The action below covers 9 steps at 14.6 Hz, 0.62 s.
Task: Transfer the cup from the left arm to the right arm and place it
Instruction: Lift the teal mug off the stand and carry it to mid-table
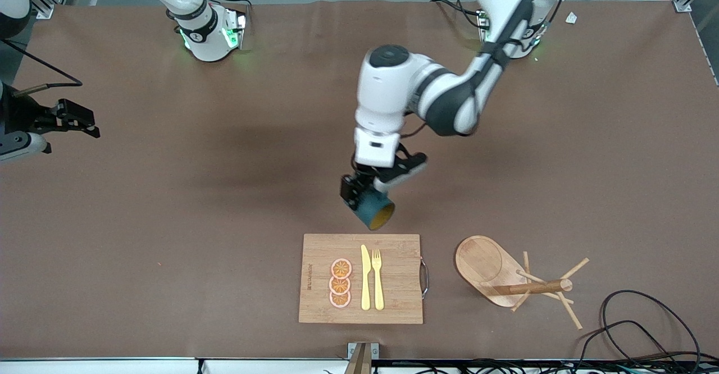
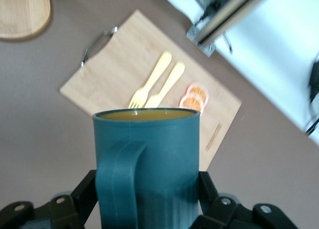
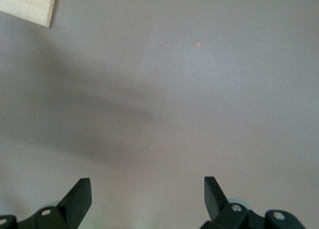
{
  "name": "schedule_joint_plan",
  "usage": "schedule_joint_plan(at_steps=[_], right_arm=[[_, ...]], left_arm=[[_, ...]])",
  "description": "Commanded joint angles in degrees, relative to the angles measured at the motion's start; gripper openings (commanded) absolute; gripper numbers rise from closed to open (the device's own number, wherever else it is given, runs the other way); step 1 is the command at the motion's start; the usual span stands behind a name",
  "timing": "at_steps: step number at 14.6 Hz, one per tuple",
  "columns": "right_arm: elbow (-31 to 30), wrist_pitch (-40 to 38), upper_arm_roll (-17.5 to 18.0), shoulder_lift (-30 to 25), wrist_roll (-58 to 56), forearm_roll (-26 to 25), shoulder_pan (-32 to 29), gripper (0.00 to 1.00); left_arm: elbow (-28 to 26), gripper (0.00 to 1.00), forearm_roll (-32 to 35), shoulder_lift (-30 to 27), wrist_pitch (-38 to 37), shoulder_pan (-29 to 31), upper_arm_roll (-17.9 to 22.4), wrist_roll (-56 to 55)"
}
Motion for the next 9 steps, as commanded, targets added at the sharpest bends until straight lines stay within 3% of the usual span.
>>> schedule_joint_plan(at_steps=[1, 5, 9], right_arm=[[-0.6, -0.8, -0.1, -0.8, -0.1, 0.1, 0.0, 1.0], [-0.8, -0.8, -0.2, -0.8, -0.2, -0.6, 0.1, 1.0], [-0.8, -0.8, -0.2, -0.8, -0.1, -0.9, 0.1, 1.0]], left_arm=[[0.7, 0.54, 10.2, 2.3, -3.7, -5.8, 1.1, -5.8], [0.8, 0.54, 27.2, 7.4, -10.8, -13.6, 1.2, -12.8], [0.8, 0.54, 47.7, 13.9, -16.1, -18.9, 1.3, -27.9]])
